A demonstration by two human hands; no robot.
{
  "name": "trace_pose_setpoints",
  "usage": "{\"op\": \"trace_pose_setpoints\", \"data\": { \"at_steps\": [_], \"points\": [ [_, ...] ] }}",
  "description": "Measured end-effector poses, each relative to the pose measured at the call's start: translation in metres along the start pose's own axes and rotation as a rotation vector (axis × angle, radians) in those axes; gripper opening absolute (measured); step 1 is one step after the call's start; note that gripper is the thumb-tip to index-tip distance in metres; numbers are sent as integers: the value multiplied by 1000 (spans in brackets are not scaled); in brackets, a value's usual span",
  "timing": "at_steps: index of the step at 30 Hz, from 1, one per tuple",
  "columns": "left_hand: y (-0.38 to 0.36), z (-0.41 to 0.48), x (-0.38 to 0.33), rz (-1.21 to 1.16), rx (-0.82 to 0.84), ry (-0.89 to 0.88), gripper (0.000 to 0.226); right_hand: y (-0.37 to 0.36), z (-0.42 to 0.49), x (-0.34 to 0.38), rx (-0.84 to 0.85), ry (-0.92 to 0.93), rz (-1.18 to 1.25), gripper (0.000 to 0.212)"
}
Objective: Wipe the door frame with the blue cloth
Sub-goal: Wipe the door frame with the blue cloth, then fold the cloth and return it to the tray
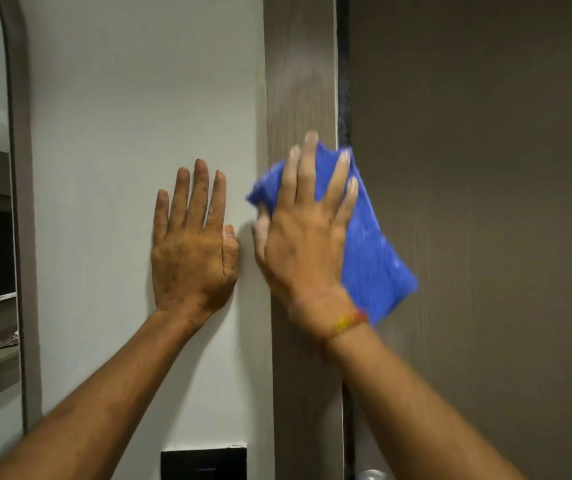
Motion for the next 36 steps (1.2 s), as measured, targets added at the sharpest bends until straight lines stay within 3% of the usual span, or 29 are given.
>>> {"op": "trace_pose_setpoints", "data": {
  "at_steps": [4, 10, 13, 15, 17, 19, 25, 28, 31, 33, 34, 36],
  "points": [
    [2, 0, -1, -1, -10, 2, 61, 14, 56, 5, -22, -37, 11, 70],
    [-2, -5, 2, -56, 36, -6, 61, -4, -46, -1, -101, -34, 2, 65],
    [1, -15, -3, -167, 80, 4, 61, -4, -83, -7, -72, 67, 19, 60],
    [13, -26, -11, -327, 125, 54, 61, 10, -85, -22, -71, 21, 291, 51],
    [37, -44, -22, -511, 113, 160, 57, 31, -83, -52, -72, -222, 705, 40],
    [61, -65, -47, -707, 142, 208, 49, 46, -95, -77, -74, -450, 907, 23],
    [63, -140, -182, -1589, 816, 277, 59, 66, -170, -127, 144, -798, 1249, 26],
    [62, -171, -239, -1628, 893, 242, 58, 81, -212, -160, 292, -1025, 1405, 33],
    [55, -215, -314, -1626, 1041, 317, 34, 113, -272, -223, 229, -1286, 1576, 56],
    [50, -253, -358, -1627, 1222, 447, 20, 150, -314, -275, 128, -1402, 1459, 59],
    [52, -271, -381, -1638, 1338, 490, 22, 172, -341, -302, 99, -1443, 1290, 57],
    [75, -317, -453, -1663, 1629, 501, 21, 235, -421, -364, 31, -1536, 963, 79]
  ]
}}
Point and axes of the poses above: each hand's wrist, its own z-axis towards the middle knuckle, its own y-axis out of the back of the hand, x = y × z, the point moved 10 cm from there along z, towards the middle knuckle
